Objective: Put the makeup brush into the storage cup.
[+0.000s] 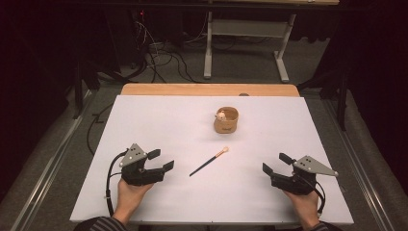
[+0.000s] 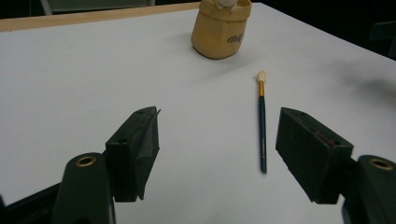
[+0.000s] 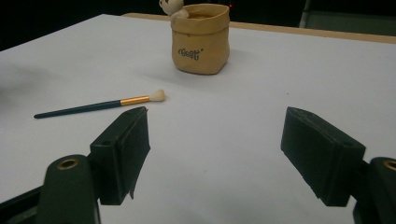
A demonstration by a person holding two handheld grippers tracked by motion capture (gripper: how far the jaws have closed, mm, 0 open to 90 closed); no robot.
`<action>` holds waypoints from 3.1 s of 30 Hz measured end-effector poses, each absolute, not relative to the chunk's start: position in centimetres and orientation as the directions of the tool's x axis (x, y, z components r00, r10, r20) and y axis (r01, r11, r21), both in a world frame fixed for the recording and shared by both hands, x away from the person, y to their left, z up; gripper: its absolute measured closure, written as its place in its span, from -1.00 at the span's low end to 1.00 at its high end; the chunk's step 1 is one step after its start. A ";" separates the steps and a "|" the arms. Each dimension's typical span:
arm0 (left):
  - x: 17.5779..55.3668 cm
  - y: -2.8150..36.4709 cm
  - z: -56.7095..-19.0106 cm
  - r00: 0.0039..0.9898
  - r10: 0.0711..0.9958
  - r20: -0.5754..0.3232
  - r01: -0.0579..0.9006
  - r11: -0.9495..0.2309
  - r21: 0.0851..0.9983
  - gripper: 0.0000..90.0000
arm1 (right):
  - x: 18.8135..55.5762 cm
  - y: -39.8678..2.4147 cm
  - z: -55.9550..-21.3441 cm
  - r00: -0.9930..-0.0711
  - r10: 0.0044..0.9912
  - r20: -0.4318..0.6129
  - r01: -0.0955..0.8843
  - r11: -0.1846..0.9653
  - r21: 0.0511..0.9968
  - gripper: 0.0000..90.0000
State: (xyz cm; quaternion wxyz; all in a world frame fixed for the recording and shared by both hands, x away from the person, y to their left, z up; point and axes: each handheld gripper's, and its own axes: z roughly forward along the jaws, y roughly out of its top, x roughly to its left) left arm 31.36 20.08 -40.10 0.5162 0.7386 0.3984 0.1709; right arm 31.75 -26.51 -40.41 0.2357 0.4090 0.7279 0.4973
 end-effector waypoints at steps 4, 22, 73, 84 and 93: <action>31.4 20.0 -40.1 0.626 0.763 -0.163 0.415 -0.148 0.898 -0.31 | 31.8 -26.4 -40.5 -0.553 0.831 0.065 0.369 0.175 0.913 -0.43; 32.5 18.8 -39.2 0.645 0.745 -0.167 0.418 -0.161 0.894 -0.31 | 31.8 -26.5 -40.5 -0.541 0.837 0.076 0.372 0.158 0.915 -0.43; 36.0 14.0 -36.8 0.723 0.661 -0.201 0.405 -0.171 0.898 -0.30 | 31.9 -26.6 -40.6 -0.535 0.840 0.095 0.384 0.142 0.912 -0.43; 36.9 12.5 -36.4 0.741 0.645 -0.188 0.397 -0.195 0.897 -0.30 | 31.9 -26.6 -40.6 -0.539 0.837 0.097 0.385 0.142 0.912 -0.43; 37.8 11.2 -36.2 0.755 0.631 -0.178 0.391 -0.215 0.895 -0.30 | 31.9 -26.6 -40.6 -0.542 0.835 0.094 0.382 0.145 0.913 -0.42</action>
